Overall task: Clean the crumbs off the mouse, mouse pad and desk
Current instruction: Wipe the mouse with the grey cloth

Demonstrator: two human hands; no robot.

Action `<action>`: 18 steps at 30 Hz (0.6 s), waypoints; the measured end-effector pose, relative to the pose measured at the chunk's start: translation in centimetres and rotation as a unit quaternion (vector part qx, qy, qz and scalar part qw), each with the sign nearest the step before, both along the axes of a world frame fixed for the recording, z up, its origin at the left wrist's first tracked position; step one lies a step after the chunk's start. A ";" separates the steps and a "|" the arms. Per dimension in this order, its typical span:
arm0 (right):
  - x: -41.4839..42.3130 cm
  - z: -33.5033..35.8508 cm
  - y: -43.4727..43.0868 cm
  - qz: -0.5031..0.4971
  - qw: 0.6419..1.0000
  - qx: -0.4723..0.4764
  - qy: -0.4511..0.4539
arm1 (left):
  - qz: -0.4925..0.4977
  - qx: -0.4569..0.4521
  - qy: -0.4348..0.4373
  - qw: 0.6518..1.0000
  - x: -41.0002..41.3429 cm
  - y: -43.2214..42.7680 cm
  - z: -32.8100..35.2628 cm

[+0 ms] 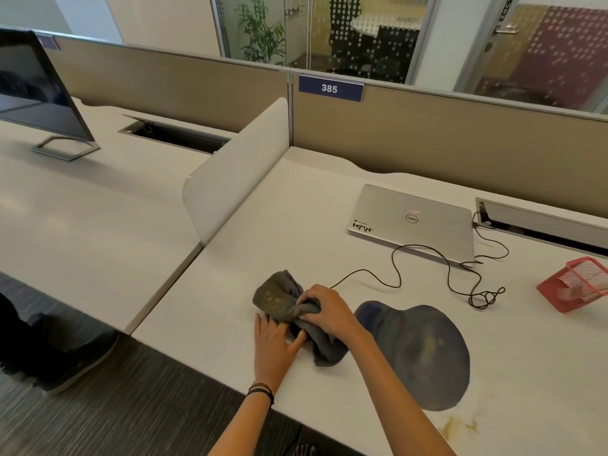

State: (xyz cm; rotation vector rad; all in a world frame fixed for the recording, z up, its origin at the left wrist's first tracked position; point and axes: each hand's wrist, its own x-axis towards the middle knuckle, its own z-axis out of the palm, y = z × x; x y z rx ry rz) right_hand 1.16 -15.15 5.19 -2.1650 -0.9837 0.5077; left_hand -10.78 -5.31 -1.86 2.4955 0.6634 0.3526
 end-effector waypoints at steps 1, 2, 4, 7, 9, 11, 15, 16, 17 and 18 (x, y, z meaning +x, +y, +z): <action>-0.2 -0.2 -0.2 -0.006 1.000 0.005 -0.002 | 0.001 0.002 0.004 1.000 0.0 -0.1 0.0; -0.3 -0.4 -0.3 -0.014 1.000 0.009 -0.008 | 0.003 0.001 0.004 1.000 0.1 -0.1 0.0; -0.4 -0.7 -0.3 -0.035 0.999 0.019 -0.020 | 0.004 -0.002 -0.007 1.000 0.1 0.0 0.1; -0.4 -1.2 -0.3 -0.064 0.997 0.033 -0.028 | 0.000 -0.007 -0.018 1.000 0.2 -0.1 0.1; -0.4 -1.6 -0.3 -0.089 0.994 0.037 -0.041 | -0.008 -0.004 -0.003 1.000 0.1 -0.1 0.1; -0.3 -1.8 -0.3 -0.122 0.990 0.044 -0.050 | -0.017 0.002 0.006 1.000 0.0 -0.1 0.1; 0.9 -1.5 -0.1 -0.178 0.982 0.027 -0.053 | -0.013 -0.007 0.005 1.000 -0.1 -0.2 0.3; 1.3 -1.3 -0.1 -0.189 0.980 0.023 -0.049 | -0.011 -0.012 0.006 1.000 -0.1 -0.2 0.3; 1.6 -1.1 -0.2 -0.200 0.978 0.021 -0.047 | -0.010 -0.017 0.009 1.000 -0.1 -0.1 0.3; 1.9 -0.9 -0.4 -0.212 0.976 0.023 -0.046 | -0.010 -0.020 0.011 1.000 -0.1 -0.1 0.3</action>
